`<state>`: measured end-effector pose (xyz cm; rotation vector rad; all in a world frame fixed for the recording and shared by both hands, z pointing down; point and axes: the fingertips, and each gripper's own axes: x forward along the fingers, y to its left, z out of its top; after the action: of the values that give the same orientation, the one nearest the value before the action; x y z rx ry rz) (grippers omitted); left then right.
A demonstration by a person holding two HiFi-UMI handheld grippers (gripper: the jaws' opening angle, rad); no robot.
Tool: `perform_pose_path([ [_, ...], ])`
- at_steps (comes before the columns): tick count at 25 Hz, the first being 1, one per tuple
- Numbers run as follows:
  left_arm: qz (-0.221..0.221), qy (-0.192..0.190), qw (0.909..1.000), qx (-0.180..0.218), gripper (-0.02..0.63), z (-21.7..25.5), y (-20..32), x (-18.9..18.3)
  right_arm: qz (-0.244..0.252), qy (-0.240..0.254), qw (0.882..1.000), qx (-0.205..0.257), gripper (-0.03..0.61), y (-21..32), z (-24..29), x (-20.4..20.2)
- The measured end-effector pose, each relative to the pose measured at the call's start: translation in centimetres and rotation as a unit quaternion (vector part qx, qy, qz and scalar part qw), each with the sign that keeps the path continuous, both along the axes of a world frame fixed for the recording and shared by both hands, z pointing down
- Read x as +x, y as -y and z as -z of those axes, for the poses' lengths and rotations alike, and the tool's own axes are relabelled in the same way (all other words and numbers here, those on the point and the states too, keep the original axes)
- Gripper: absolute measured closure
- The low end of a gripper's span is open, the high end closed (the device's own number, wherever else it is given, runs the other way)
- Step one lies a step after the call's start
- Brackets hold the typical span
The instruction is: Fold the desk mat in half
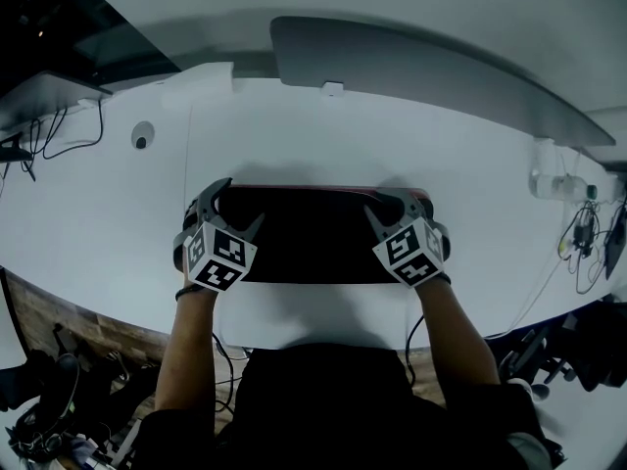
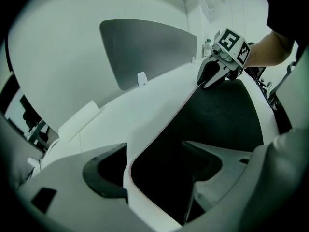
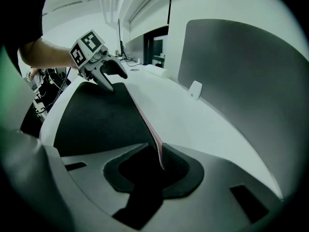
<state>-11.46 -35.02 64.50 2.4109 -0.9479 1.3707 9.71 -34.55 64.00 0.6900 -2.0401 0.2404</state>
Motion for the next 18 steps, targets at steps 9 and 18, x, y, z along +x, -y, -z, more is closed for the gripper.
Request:
perform_pose_path([
  [9,0.017,-0.005,0.9998,0.010,0.272,0.2,0.2,-0.3,0.001,0.003,1.000,0.006,0.499,0.4,0.1,-0.1],
  [18,0.026,-0.009,0.9996,0.006,0.272,0.1,0.4,-0.5,0.003,0.012,1.000,0.000,0.502,1.1,0.0,-0.3],
])
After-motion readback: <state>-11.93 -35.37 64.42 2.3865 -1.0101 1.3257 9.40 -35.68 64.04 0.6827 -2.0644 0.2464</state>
